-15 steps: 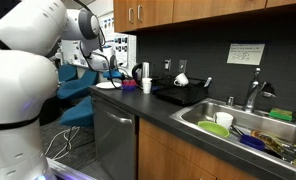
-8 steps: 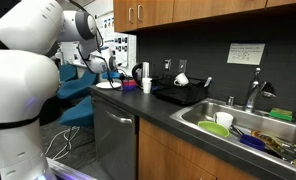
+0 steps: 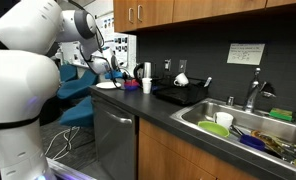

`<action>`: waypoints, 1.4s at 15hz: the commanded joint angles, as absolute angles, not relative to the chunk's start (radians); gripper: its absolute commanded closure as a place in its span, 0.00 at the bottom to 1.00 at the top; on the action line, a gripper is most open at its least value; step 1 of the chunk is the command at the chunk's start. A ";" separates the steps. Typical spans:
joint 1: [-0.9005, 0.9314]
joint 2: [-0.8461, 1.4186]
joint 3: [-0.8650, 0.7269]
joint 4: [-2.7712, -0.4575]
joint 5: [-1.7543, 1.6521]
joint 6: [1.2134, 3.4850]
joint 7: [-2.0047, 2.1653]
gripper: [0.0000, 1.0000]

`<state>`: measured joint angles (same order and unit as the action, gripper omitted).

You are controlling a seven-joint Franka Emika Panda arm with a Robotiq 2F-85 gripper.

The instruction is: Put the pink and blue bowls on the dish rack

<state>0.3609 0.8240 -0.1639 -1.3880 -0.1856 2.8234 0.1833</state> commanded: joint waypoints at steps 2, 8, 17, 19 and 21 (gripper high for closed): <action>0.364 0.823 -0.191 -1.394 -0.222 2.838 0.203 0.00; 0.371 0.795 -0.173 -1.419 -0.215 2.847 0.204 0.00; 0.406 0.812 -0.250 -1.401 -0.220 2.920 0.227 0.00; 0.404 0.812 -0.253 -1.402 -0.218 2.914 0.224 0.00; 0.399 0.813 -0.246 -1.402 -0.215 2.904 0.217 0.00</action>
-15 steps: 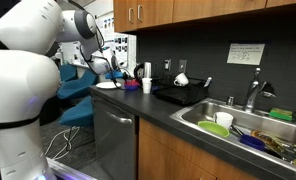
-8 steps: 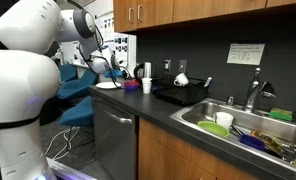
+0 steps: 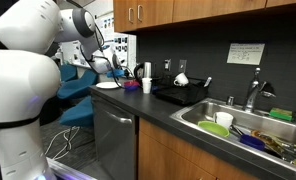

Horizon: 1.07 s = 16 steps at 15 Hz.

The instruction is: Put the pink and blue bowls on the dish rack

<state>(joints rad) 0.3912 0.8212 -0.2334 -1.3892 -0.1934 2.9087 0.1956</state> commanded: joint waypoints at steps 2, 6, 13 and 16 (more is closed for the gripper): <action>0.392 0.814 -0.234 -1.402 -0.209 2.893 0.211 0.00; 0.379 0.819 -0.215 -1.400 -0.201 2.857 0.206 0.00; 0.370 0.838 -0.208 -1.385 -0.208 2.800 0.201 0.00; 0.364 0.841 -0.194 -1.382 -0.208 2.782 0.195 0.23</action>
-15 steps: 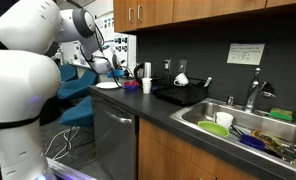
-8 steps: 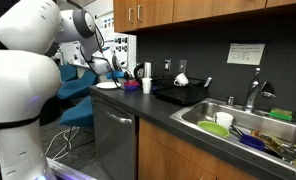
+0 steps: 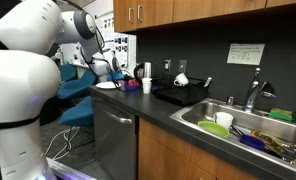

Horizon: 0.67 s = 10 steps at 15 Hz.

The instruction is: Put the pink and blue bowls on the dish rack

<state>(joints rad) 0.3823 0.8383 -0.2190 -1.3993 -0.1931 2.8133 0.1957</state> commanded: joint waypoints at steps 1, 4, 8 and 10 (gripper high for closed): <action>0.363 0.841 -0.190 -1.381 -0.208 2.778 0.194 0.27; 0.362 0.842 -0.183 -1.379 -0.210 2.772 0.194 0.38; 0.360 0.842 -0.178 -1.375 -0.209 2.764 0.193 0.38; 0.357 0.843 -0.176 -1.371 -0.208 2.758 0.193 0.45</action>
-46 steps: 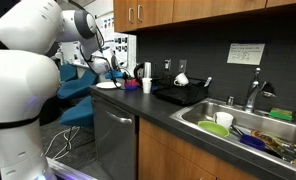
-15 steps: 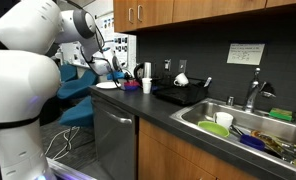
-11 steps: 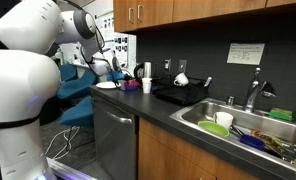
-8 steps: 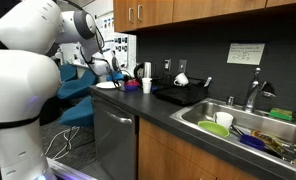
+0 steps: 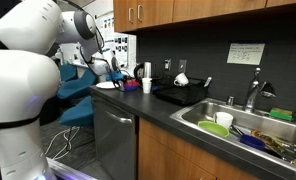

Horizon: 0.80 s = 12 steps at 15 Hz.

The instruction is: Put the pink and blue bowls on the dish rack

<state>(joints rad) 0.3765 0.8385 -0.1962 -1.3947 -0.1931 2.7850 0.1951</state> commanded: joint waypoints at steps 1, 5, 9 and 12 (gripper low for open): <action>0.355 0.844 -0.175 -1.368 -0.207 2.757 0.194 0.51; 0.348 0.849 -0.172 -1.351 -0.205 2.751 0.198 0.84; 0.343 0.855 -0.174 -1.337 -0.206 2.748 0.202 0.98; 0.341 0.861 -0.176 -1.328 -0.207 2.744 0.203 0.92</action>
